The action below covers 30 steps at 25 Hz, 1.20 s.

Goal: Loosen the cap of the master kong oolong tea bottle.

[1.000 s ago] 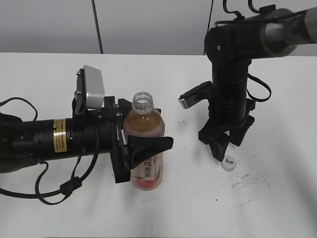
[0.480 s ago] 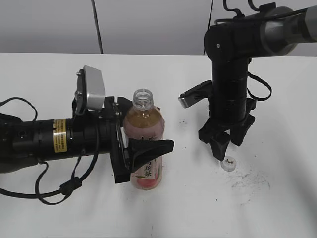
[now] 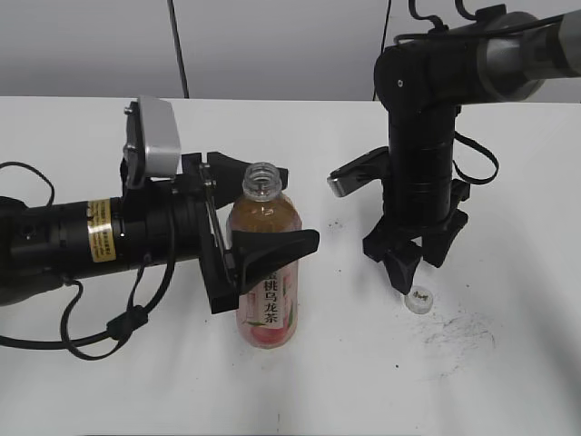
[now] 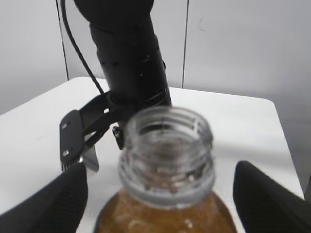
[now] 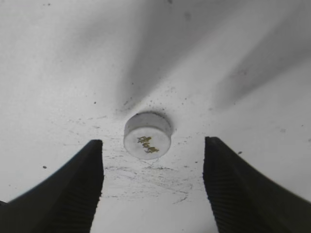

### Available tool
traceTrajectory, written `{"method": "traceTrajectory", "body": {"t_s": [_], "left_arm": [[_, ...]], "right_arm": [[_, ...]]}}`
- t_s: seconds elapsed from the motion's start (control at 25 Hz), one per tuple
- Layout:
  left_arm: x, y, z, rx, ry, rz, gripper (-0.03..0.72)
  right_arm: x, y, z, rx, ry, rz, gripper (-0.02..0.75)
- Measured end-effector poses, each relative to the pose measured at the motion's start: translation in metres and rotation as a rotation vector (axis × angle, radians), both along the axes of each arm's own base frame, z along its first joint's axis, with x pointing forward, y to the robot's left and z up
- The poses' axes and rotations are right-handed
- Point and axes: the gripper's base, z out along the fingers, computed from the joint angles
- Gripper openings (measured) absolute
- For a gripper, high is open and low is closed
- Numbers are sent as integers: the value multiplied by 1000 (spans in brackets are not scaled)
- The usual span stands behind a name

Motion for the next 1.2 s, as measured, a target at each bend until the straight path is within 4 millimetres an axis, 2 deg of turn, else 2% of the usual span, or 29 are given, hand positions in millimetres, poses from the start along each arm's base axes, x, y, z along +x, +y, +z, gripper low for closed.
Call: {"method": "traceTrajectory", "body": {"t_s": [0.52, 0.92, 1.2], "left_arm": [[0, 2, 26, -49, -71, 32, 552], [-12, 8, 75, -119, -210, 33, 552], [-18, 17, 99, -50, -192, 123, 552]], "right_arm": [[8, 4, 10, 13, -31, -14, 482], [7, 4, 22, 26, -56, -14, 482], [6, 4, 31, 41, -76, -40, 482]]}}
